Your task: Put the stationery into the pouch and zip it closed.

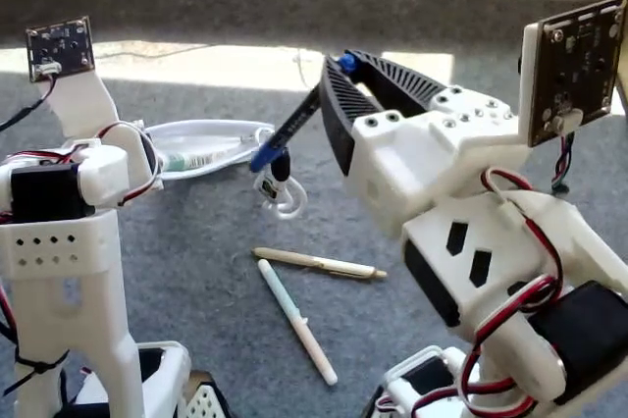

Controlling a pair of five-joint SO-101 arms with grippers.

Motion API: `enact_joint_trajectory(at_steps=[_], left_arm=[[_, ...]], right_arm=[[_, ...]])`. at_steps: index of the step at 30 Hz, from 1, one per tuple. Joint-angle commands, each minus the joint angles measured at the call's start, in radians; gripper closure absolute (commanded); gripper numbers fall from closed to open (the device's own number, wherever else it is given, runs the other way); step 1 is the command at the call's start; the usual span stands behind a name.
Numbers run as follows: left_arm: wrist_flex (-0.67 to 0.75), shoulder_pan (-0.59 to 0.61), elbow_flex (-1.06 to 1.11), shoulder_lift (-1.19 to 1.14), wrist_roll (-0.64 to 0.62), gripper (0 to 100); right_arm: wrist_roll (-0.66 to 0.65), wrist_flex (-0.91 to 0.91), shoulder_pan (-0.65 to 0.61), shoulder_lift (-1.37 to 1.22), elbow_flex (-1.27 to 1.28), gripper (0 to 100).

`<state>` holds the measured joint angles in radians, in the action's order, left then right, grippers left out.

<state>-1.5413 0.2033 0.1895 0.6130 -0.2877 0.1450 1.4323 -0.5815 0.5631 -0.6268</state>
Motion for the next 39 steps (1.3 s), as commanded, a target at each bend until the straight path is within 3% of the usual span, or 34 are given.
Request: enact_joint_trajectory(at_steps=[1,10,20,32,36,39], left_arm=[[0.023,-0.018,-0.012,0.03,0.005,99],[0.025,-0.018,-0.007,0.03,0.006,99],[0.061,-0.016,0.031,0.035,0.008,99],[0.064,-0.015,0.027,0.035,0.008,99],[0.064,-0.013,0.03,0.036,0.008,99],[0.064,-0.013,0.03,0.036,0.009,99]], right_arm=[[-0.012,-0.071,-0.07,0.01,-0.001,99.4],[-0.021,-0.321,-0.13,0.021,0.3,99.4],[-0.334,-0.595,-0.13,0.022,0.604,99.4],[-0.707,-0.601,-0.229,0.024,0.728,99.4],[-0.732,-0.599,-0.259,0.024,0.762,98.6],[-0.73,-0.532,-0.257,0.024,0.759,92.0]])
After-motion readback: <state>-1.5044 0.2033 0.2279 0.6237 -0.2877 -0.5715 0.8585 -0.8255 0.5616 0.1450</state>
